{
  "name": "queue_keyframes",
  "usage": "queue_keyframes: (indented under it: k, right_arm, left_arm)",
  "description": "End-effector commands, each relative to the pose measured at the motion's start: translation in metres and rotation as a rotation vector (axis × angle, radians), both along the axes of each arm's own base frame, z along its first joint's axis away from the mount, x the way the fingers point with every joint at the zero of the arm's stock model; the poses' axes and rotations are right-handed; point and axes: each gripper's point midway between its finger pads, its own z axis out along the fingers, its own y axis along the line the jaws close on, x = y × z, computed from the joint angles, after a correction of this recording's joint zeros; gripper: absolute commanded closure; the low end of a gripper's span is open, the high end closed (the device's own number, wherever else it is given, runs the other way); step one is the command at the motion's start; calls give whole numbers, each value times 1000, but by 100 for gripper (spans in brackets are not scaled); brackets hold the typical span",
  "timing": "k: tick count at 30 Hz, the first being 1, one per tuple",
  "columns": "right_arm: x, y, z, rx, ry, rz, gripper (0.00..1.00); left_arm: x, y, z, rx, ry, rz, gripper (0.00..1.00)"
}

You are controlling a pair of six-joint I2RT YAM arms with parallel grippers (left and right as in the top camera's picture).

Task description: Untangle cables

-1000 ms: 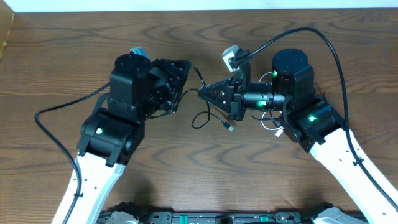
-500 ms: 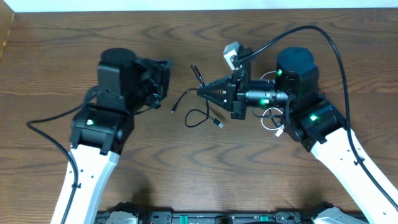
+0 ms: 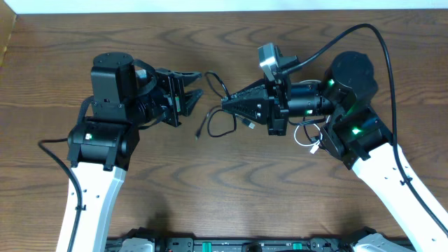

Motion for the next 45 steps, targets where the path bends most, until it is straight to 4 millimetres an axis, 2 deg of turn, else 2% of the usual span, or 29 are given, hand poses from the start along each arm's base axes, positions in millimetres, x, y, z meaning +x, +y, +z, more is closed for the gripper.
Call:
queue_keyframes:
  k: [1, 10, 17, 23, 25, 30, 36, 40, 45]
  right_arm:
    - [-12, -3, 11, 15, -3, 49, 99]
    - [-14, -3, 11, 13, 10, 62, 99]
    - [-14, -3, 11, 16, -19, 61, 99]
    - [-13, -4, 11, 21, -73, 54, 99]
    - [-11, -5, 11, 22, -81, 49, 99]
    - [-11, -5, 11, 22, -80, 51, 99]
    - [-11, -6, 11, 22, -80, 49, 99]
    - [-11, -6, 11, 22, -80, 48, 99]
    - [-10, -6, 11, 22, -80, 46, 99]
  left_arm:
    - [-11, -12, 12, -69, 2, -83, 63]
    - [-12, -14, 14, -78, 0, -96, 63]
    - [-27, -26, 22, -182, 63, -169, 62]
    - [-29, -28, 24, -196, 73, -179, 61]
    - [-33, -31, 26, -227, 99, -192, 55]
    - [-34, -32, 27, -240, 113, -196, 55]
    - [-32, -30, 26, -232, 111, -182, 66]
    - [-32, -30, 26, -233, 111, -182, 67]
    - [-32, -30, 25, -231, 111, -179, 75]
